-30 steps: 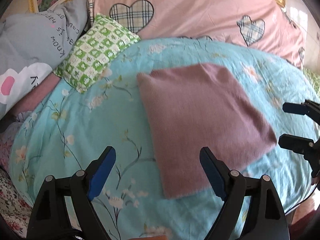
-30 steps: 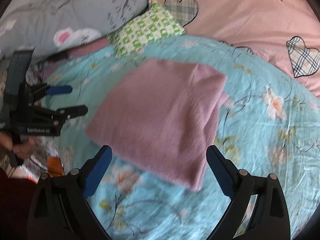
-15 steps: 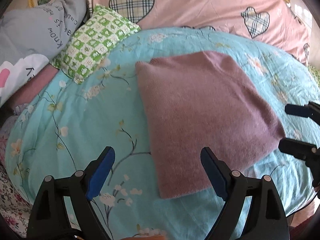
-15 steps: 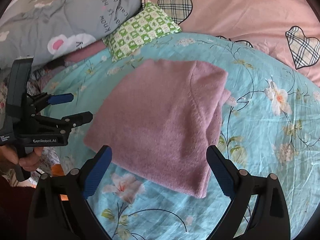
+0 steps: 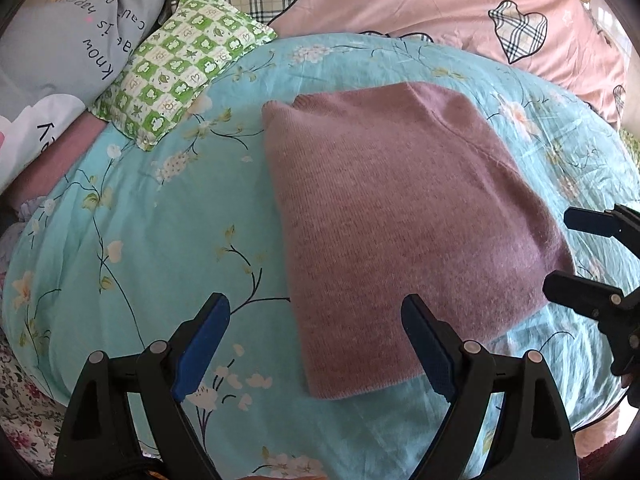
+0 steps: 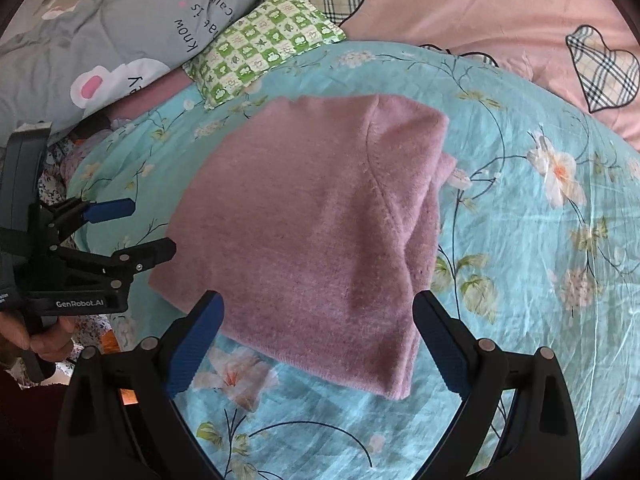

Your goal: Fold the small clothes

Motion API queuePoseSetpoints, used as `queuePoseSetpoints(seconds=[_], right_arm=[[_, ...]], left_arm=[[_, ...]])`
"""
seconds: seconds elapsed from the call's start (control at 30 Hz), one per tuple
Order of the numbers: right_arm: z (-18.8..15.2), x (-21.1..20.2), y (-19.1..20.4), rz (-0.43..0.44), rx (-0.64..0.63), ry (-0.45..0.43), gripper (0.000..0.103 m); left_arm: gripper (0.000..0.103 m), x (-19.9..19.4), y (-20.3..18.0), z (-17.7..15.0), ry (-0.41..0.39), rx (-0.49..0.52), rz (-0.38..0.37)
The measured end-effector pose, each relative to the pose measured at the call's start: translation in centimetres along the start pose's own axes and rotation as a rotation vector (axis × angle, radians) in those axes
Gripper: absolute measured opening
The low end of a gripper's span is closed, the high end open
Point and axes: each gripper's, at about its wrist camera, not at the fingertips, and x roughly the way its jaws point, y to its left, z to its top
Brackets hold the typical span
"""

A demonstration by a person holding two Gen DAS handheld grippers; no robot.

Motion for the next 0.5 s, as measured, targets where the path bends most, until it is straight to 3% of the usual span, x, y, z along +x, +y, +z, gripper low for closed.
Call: queuePoseSetpoints(seconds=[0.5], right_arm=[[1.3, 0.3, -0.2, 0.022, 0.001, 0.002, 0.095]], left_arm=[[0.088, 0.1, -0.5, 1.0, 0.023, 0.026, -0.005]])
